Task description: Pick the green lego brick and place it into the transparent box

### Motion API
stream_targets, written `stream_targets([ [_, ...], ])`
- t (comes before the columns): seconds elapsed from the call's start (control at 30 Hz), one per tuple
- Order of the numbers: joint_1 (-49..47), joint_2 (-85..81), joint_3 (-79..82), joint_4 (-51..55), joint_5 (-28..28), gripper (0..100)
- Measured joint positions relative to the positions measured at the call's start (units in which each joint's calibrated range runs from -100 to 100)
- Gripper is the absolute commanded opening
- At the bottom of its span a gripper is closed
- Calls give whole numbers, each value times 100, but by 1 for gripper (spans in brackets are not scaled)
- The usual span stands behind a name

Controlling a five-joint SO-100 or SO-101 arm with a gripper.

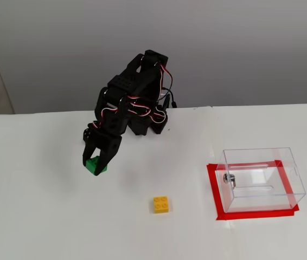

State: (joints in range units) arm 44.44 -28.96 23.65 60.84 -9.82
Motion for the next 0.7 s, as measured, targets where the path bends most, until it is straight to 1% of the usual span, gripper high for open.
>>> stream_targets([
  [0.33, -1667, -812, -1147, 840, 474, 8],
  [0.5, -2618, -1209, -1395, 1105, 528, 8],
  [0.7, -3675, -1945, -1315, 1140, 528, 8],
])
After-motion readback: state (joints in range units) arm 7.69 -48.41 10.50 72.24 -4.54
